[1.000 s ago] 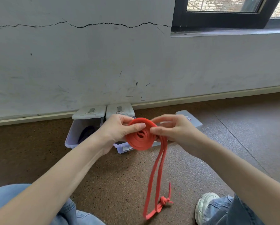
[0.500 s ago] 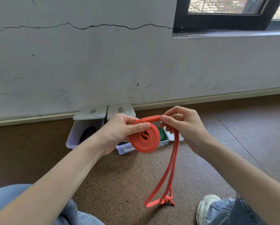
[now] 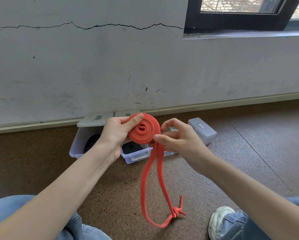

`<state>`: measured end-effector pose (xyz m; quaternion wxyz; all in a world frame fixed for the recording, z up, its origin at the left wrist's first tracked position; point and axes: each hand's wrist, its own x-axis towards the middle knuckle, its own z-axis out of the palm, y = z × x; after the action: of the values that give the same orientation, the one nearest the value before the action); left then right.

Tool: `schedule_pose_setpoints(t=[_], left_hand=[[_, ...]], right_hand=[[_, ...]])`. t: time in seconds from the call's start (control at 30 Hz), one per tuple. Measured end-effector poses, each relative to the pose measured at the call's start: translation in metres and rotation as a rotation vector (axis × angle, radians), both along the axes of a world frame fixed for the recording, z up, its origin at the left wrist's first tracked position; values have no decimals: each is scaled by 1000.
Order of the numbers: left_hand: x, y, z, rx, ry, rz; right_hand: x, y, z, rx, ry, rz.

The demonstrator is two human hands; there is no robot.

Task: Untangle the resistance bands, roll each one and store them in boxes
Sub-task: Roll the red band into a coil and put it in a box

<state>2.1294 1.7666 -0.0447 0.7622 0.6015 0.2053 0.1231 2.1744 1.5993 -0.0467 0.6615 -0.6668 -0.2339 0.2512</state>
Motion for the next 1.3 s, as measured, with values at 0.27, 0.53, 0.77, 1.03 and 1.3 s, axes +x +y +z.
schedule_pose_setpoints(t=[0.27,0.53,0.77,1.03,1.3], left_hand=[[-4,2,-6,1,38,-271],[-8,3,1,230,86,-434],[-3,5,10,-97,-4,-223],[-5,-12,-10,9,22,-183],[-12,0,2,290,134,-556]], right_hand=[[11,-9,3,-41,-97,-134],[15,-8,7,-63,-264,-12],[11,-5,0,125,31,51],[7,-4,-7,12,-42,-112],[21,-14,7,-224,-394,19]])
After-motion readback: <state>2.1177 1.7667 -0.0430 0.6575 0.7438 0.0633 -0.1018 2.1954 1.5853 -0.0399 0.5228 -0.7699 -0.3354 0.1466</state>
